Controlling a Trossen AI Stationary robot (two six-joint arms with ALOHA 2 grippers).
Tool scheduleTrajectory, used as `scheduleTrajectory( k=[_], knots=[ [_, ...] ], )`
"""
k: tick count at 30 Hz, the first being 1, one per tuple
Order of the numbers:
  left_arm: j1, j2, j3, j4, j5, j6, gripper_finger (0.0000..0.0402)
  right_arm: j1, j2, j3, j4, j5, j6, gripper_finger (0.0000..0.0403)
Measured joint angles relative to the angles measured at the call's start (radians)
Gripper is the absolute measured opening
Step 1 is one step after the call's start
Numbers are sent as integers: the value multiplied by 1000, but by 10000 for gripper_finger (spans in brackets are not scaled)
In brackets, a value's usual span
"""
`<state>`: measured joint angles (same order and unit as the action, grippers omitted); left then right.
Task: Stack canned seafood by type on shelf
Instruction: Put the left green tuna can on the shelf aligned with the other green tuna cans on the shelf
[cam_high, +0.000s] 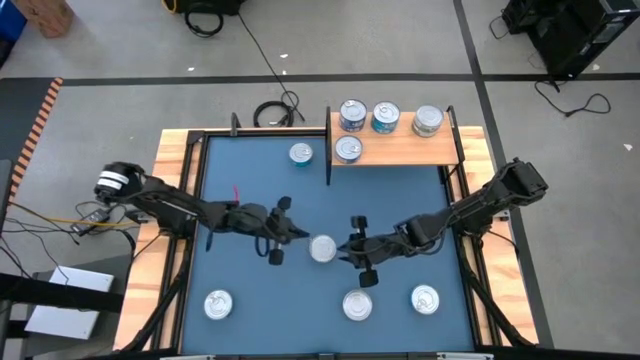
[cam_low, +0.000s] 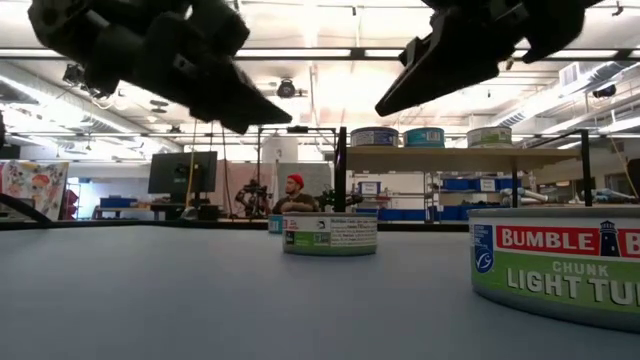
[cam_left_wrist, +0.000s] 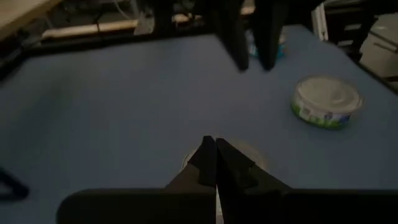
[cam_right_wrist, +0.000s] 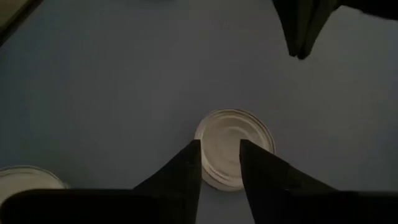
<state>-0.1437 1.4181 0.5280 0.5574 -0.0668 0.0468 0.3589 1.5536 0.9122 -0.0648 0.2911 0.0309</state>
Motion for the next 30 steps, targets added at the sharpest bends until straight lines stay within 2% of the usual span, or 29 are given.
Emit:
scheduleTrajectory(
  k=[3,6,12,15,22,26,30],
  knots=[
    [27,-23,-28,10,48,-19,1,-21,33,70,-36,-28,-16,118],
    [48,-35,-42,37,88,-19,1,-42,113,191,-178,-49,-43,117],
    [88,-35,-44,45,94,19,1,-57,291,439,-498,-57,-59,119],
    [104,-35,-44,44,95,27,1,-51,355,518,-573,-66,-86,118],
    [111,-35,-43,35,99,29,1,-31,444,559,-603,-96,-244,109],
    [111,-35,-43,26,99,31,1,-33,481,559,-612,-70,-278,99],
    [111,-35,-43,24,99,31,1,-31,514,560,-604,6,-333,91]
  ],
)
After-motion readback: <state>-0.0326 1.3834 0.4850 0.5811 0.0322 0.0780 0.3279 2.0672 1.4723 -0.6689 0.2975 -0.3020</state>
